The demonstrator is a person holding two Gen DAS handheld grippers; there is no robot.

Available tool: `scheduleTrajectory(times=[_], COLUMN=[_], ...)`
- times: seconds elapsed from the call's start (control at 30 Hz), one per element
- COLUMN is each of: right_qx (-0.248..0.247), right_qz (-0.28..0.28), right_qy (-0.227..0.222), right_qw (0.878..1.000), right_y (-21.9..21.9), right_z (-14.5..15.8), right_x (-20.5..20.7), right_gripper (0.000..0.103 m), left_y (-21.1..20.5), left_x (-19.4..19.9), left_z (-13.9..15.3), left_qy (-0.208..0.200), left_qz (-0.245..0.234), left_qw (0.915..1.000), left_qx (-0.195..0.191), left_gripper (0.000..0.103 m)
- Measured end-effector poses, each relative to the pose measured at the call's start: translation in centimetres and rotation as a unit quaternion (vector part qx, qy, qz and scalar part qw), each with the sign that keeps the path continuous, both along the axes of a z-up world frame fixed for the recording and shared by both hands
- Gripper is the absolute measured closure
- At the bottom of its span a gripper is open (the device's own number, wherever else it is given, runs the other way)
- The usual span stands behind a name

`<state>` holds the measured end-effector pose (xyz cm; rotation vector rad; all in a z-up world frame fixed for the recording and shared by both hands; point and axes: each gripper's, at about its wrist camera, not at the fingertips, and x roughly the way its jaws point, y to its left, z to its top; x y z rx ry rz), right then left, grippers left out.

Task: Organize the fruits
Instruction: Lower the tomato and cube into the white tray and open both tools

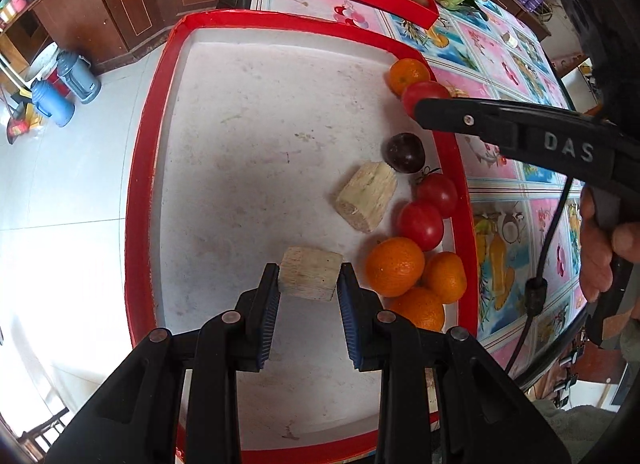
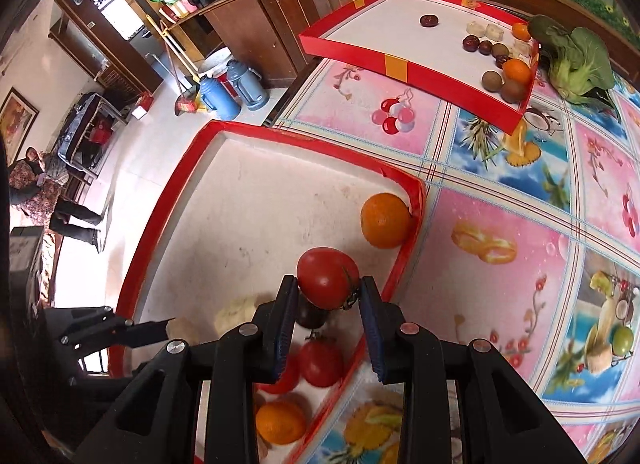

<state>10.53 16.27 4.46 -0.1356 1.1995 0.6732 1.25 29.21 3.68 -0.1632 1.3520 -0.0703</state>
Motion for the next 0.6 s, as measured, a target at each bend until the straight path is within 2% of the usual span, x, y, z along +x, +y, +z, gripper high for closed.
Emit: scheduleTrajectory(times=[0.6], right_qx=[-0.021], right_qz=[-0.02], right_qy=[0.013], right_qw=[0.999], right_y=[0.7], right_z=[-2.3], right_x=[1.1], right_gripper=[0.069], left_y=[-0.5], left_x=[0.4], left_z=[-0.4], left_qy=[0.003], left_qz=[-0.015], left_qw=[0.9998], left_qx=[-0.009], left_gripper=[0.076])
